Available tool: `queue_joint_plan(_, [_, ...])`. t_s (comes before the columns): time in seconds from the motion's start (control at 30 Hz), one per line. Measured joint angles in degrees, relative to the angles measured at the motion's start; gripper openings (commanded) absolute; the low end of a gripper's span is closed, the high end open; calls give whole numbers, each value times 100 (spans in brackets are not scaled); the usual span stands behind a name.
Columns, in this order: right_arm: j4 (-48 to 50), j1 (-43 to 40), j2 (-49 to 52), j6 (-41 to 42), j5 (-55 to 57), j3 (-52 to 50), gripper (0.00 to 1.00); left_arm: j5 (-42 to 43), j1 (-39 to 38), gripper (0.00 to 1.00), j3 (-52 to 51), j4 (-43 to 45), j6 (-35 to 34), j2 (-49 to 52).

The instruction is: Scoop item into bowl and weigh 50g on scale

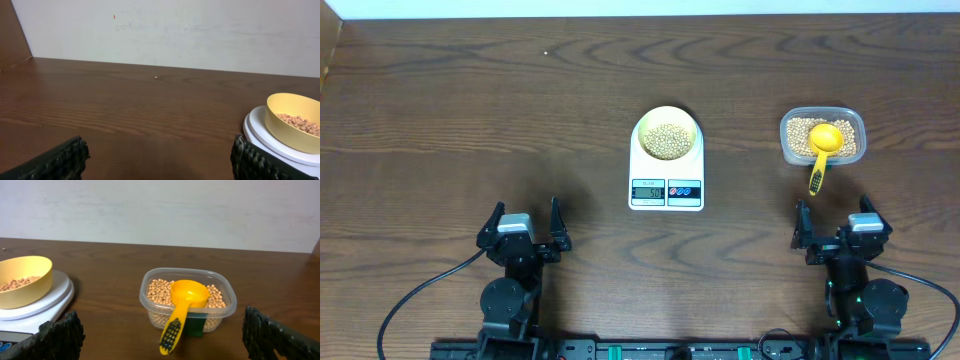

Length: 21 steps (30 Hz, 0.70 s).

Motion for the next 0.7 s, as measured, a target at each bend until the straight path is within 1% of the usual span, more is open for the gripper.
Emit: queue_joint_plan(0.7, [0, 76, 0, 0, 4, 0, 99, -2, 0, 93, 0, 0, 0, 0])
